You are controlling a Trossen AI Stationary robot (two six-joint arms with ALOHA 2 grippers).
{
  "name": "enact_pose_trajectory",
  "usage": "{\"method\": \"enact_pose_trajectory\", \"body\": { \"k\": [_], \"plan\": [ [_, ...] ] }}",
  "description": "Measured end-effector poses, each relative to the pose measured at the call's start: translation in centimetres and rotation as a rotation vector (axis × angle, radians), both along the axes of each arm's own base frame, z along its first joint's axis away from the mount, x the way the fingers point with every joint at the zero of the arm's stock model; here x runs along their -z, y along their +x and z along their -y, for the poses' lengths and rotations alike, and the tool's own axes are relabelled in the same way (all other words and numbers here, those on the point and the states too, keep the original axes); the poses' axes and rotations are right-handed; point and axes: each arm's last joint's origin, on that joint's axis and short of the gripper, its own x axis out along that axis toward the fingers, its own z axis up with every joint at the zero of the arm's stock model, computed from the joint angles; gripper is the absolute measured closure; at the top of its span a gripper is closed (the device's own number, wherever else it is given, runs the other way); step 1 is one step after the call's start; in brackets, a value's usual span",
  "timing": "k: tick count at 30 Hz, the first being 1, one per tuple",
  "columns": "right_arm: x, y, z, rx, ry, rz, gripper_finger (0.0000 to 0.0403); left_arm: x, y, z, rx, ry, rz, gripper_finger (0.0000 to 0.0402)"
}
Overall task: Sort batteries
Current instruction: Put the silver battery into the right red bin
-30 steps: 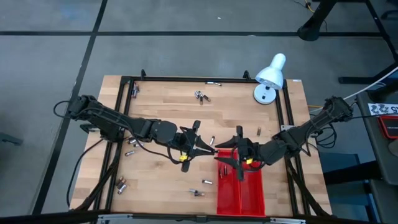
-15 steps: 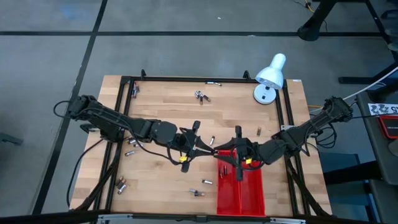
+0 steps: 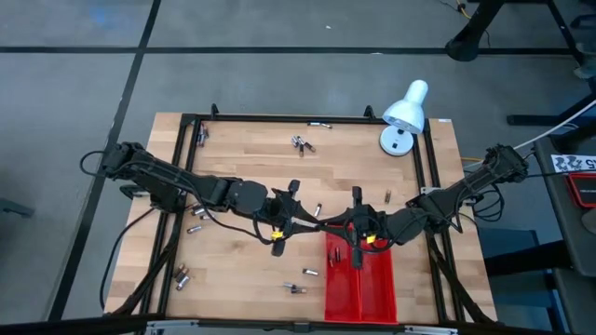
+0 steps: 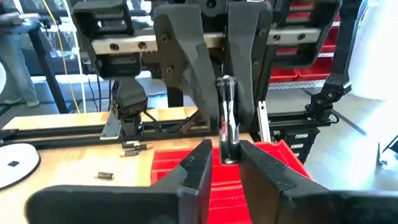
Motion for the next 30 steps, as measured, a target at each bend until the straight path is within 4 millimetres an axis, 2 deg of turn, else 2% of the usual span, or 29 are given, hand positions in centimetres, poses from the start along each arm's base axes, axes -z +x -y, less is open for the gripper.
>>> {"method": "enact_pose_trajectory", "body": {
  "k": [5,12,17,21,30],
  "plan": [
    [-0.2,-0.9,0.5,0.025,0.006,-0.034,0.0374,0.6,0.0,-0.5,-0.025,-0.006,-0.062,0.0275],
    [0.2,-4.5,1.8,0.059,0.123,-0.251,0.0373,1.1,-0.4,-1.2,-0.060,-0.049,-0.158,0.0224],
    [2.4,-7.1,1.2,0.057,0.219,-0.554,0.0372,2.2,-1.0,-0.8,-0.069,-0.079,-0.285,0.0218],
    [4.0,-8.3,0.1,0.110,0.241,-0.698,0.0371,2.9,-1.5,-0.3,-0.057,-0.051,-0.361,0.0221],
    [6.3,-7.9,-2.0,0.120,0.191,-0.814,0.0371,2.8,-1.4,-0.3,-0.055,-0.049,-0.352,0.0223]
  ]
}}
